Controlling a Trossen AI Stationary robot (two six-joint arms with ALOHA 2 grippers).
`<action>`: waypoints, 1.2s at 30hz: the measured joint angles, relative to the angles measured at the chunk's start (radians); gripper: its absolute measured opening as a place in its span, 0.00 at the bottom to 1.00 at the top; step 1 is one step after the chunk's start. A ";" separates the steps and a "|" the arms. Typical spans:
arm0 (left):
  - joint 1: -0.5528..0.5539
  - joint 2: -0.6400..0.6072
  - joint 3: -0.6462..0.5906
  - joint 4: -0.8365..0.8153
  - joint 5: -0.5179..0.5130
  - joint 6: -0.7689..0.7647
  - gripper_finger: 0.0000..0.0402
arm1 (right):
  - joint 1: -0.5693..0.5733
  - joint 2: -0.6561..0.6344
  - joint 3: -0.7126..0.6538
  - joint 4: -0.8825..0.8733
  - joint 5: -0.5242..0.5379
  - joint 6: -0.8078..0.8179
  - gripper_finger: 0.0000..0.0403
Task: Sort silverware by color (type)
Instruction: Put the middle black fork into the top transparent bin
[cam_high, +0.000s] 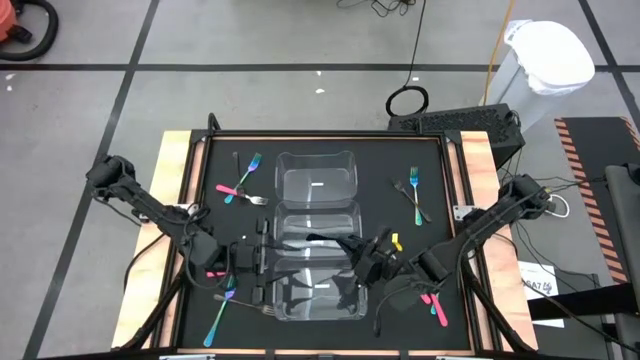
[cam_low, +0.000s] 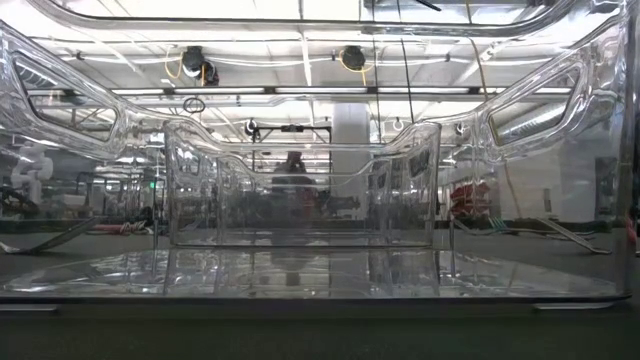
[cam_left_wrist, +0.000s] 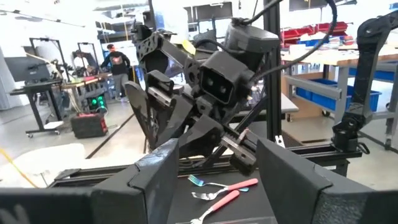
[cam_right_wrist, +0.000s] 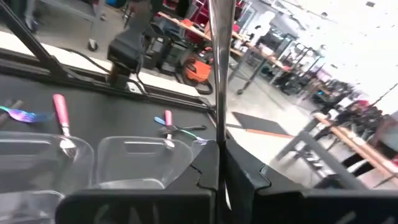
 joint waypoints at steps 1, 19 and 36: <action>0.000 0.000 0.000 -0.005 0.000 0.000 0.54 | -0.001 0.004 0.000 0.005 0.005 -0.009 0.02; 0.004 0.000 0.000 -0.042 -0.003 -0.081 0.54 | 0.006 0.007 0.000 0.059 0.000 -0.056 0.02; 0.010 0.000 0.000 0.029 -0.053 0.026 0.54 | 0.022 0.007 0.000 0.039 0.000 -0.028 0.02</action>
